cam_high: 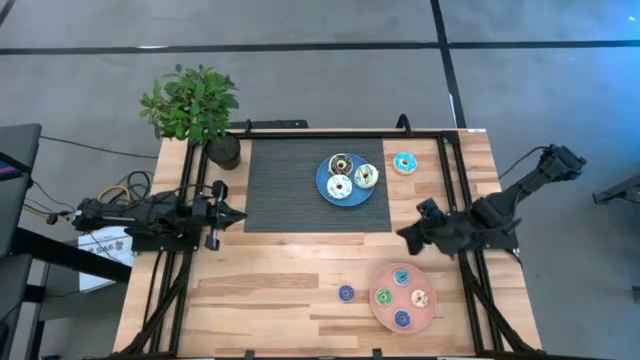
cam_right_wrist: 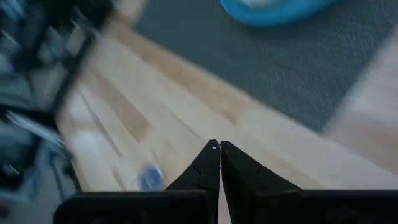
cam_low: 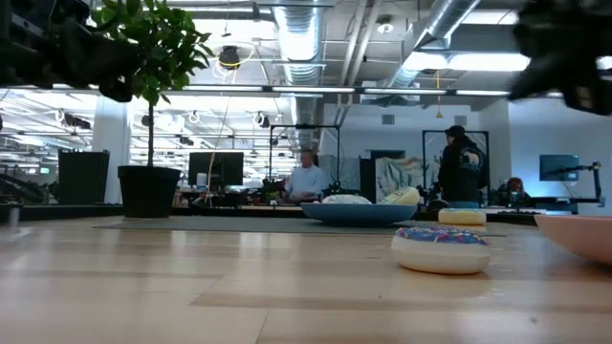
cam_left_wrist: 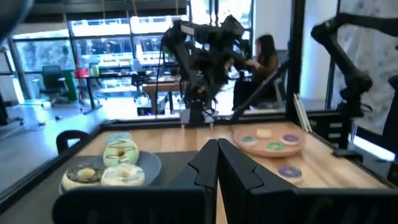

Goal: Pick & Place donuts
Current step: Put the small dark blue donut on the pink plate

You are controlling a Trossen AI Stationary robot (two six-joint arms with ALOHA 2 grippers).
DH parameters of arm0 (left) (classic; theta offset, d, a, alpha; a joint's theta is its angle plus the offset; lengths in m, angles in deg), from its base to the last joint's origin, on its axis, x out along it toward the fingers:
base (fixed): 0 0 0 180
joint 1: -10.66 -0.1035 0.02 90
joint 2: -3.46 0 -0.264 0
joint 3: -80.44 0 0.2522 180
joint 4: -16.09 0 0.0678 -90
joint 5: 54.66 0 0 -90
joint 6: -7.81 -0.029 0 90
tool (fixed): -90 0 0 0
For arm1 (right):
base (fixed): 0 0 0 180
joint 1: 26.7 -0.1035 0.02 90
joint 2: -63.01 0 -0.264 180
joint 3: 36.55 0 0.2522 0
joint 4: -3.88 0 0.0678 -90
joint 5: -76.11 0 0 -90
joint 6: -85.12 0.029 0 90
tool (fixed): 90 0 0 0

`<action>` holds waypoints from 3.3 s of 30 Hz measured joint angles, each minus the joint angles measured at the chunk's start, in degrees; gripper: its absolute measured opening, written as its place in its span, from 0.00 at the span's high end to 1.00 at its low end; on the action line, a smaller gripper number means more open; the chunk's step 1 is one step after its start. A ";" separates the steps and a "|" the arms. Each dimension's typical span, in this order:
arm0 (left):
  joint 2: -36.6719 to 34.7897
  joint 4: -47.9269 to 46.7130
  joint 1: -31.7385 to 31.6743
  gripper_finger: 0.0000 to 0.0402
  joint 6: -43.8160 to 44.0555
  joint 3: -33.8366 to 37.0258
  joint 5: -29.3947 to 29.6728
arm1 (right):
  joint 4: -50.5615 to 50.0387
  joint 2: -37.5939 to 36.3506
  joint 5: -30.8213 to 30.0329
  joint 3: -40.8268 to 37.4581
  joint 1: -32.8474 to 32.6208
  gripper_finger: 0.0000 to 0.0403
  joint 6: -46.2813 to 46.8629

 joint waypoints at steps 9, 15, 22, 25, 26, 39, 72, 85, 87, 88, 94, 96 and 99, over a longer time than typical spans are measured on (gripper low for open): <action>0.24 -4.28 -0.07 1.00 -0.11 0.07 -0.79 | 31.57 13.19 -2.45 0.04 12.61 0.98 -20.72; 0.19 -5.43 -0.07 1.00 -0.08 0.09 -0.37 | 44.08 23.33 13.23 3.11 18.09 1.00 -34.49; 0.26 -5.47 -0.07 1.00 -0.06 0.15 -0.35 | 23.13 37.07 18.31 23.43 16.46 1.00 -49.07; 0.26 -5.47 -0.07 1.00 -0.02 0.17 -0.35 | 7.04 44.18 18.22 35.67 14.54 1.00 -55.36; 0.28 -5.47 -0.07 1.00 -0.02 0.17 -0.35 | 1.95 46.56 18.18 39.42 13.87 1.00 -56.55; 0.28 -5.53 -0.07 1.00 0.18 0.24 -0.33 | -23.41 66.65 20.05 64.22 5.63 0.76 -53.78; 0.28 -5.56 -0.07 1.00 0.16 0.26 -0.28 | -18.16 77.59 30.35 60.12 4.86 0.27 -28.56; 0.28 -5.56 -0.07 1.00 0.16 0.26 -0.27 | -18.39 77.59 30.77 60.06 4.92 0.49 -28.53; 0.28 -5.57 -0.07 1.00 0.16 0.26 -0.27 | -18.39 77.59 31.28 60.06 4.92 0.52 -28.79; 0.28 -5.57 -0.07 1.00 0.16 0.26 -0.27 | -18.42 77.59 31.74 60.06 4.92 0.54 -29.29; 0.30 -5.58 -0.07 1.00 0.16 0.26 -0.27 | -22.09 74.18 31.16 60.08 5.34 0.60 -31.57; 0.29 -5.58 -0.07 1.00 0.19 0.26 -0.27 | -23.92 72.19 28.88 60.08 5.45 0.60 -32.53; 0.28 -5.57 -0.07 1.00 0.16 0.27 -0.27 | -29.57 68.81 24.00 60.11 5.23 0.61 -34.88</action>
